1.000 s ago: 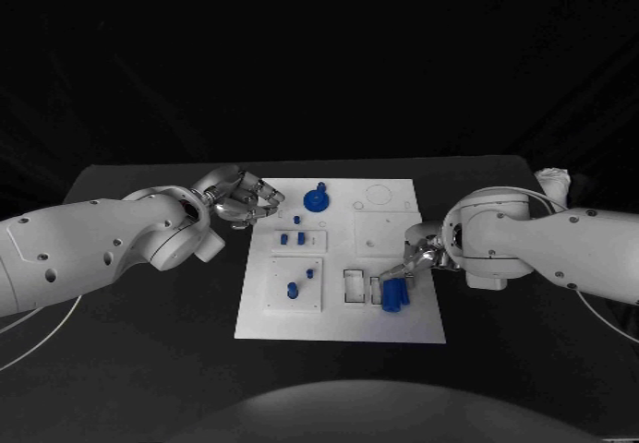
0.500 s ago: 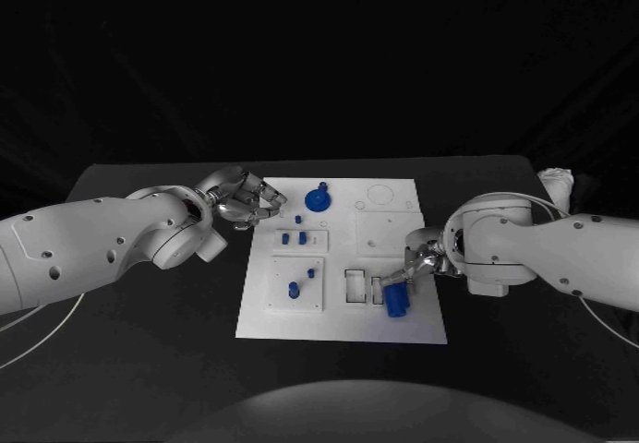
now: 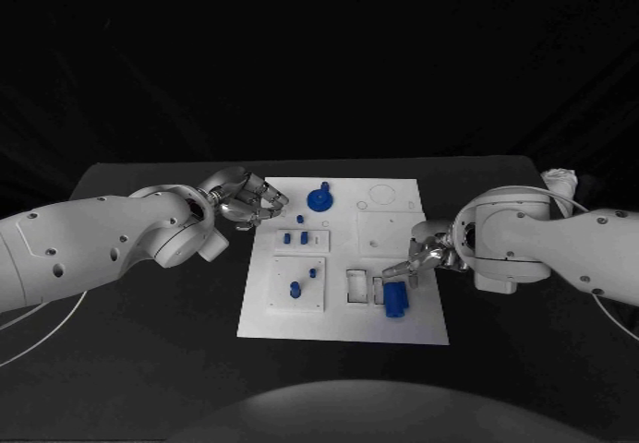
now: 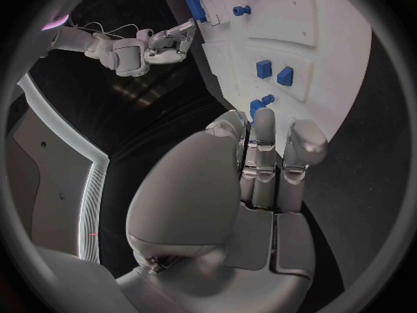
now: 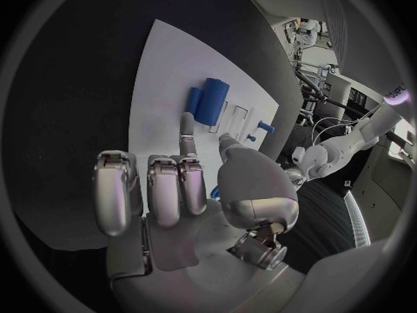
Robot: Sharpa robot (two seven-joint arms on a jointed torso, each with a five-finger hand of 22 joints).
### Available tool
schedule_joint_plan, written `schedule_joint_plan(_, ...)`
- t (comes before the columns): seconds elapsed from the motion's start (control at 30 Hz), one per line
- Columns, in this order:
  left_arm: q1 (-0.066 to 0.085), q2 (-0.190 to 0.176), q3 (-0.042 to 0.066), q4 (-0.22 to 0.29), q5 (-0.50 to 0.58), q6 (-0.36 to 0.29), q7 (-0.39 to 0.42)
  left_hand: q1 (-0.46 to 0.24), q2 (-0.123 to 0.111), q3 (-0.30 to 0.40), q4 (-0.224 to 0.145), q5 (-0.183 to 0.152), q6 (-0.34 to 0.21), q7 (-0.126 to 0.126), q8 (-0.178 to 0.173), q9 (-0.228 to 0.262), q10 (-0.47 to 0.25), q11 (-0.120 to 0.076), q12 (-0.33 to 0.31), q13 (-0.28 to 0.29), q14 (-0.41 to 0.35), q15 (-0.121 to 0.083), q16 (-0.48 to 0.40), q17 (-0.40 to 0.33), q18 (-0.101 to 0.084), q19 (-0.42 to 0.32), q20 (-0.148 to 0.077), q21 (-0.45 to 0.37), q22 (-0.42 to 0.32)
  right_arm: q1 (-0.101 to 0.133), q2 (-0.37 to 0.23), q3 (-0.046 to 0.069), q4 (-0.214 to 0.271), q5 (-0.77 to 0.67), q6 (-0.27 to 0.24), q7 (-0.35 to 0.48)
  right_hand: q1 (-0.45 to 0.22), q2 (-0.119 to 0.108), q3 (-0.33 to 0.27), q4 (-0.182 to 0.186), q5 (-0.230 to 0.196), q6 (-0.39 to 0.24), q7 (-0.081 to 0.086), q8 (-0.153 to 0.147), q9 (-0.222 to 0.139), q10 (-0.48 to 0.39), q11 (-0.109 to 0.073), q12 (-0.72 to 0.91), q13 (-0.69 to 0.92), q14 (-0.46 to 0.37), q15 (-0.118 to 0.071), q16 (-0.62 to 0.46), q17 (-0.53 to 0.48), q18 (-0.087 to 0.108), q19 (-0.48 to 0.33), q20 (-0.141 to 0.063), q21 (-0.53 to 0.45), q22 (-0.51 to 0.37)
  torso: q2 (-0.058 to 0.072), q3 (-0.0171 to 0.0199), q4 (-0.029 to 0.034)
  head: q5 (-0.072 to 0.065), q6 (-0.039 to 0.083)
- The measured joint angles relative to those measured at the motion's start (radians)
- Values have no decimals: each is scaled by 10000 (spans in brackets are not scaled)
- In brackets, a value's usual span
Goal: Assemble the parts on the task board
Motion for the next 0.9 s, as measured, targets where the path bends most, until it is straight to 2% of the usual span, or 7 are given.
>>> schedule_joint_plan(0.17, 0, 8, 0, -12, 0, 15, -23, 0, 0, 0, 0, 0, 0, 0, 0, 0, 0, 0, 0, 0, 0, 0, 0, 0, 0, 0, 0, 0, 0, 103, -51, 6, 166, 81, -64, 0, 0, 0, -42, -42, 74, -63, 16, -12, 9, 0, 0, 0, 0, 0, 0, 0, 5, 1, 11, -11, 0, 0, -1, 5, -9, 6, 0)
schedule_joint_plan(0.3, 0, 14, 0, -12, -1, 32, -43, 0, 0, 0, 0, 0, 0, 0, 0, 0, 0, 0, 0, -1, 0, 0, 0, 0, 0, 0, 0, 0, 0, 131, -39, 2, 244, 385, -81, 0, 42, 41, -24, -170, 317, -561, 196, -517, -378, 19, 25, 0, -1, 0, 1, 0, 4, 0, 11, -11, 0, -1, 1, 10, -14, 12, 0)
schedule_joint_plan(0.4, 0, 15, 0, -12, -1, 43, -59, 0, 0, 0, 0, 0, -1, 0, 0, 0, 0, 0, 0, -1, 0, 0, 0, 1, 0, 0, 0, 0, 0, 132, -26, -2, 250, 707, -84, -2, 93, 92, -28, -248, 355, -617, 252, -688, -582, 0, 109, 0, -1, 0, 1, 0, 4, 1, 11, -11, 0, -1, 2, 10, -18, 13, 0)
schedule_joint_plan(0.57, -1, 15, 0, -17, -2, 60, -86, 0, 0, 0, 0, 0, -1, -1, 0, 1, 0, 0, 0, -2, 0, 0, 0, 1, 0, 0, 0, 0, 0, 127, 39, -2, 190, 1133, -85, -10, 92, 92, -54, -279, 355, -649, 285, -752, -704, 0, 109, 0, -1, -2, 76, 0, 3, 1, 11, -10, 0, 5, 11, 12, -30, 10, 0)
schedule_joint_plan(0.9, -2, 25, 0, -19, -2, 102, -147, 0, 0, 0, -1, 0, -1, -1, 0, 0, 0, 0, 0, -2, 0, 0, 31, 1, 0, 0, 0, 0, 0, -9, 280, 20, -43, 1490, -45, -65, 92, 92, -28, -305, 354, -594, 304, -777, -715, 29, 138, 0, -1, -2, 76, 0, 2, 1, -3, 3, -39, 7, 24, 24, -39, 46, 0)
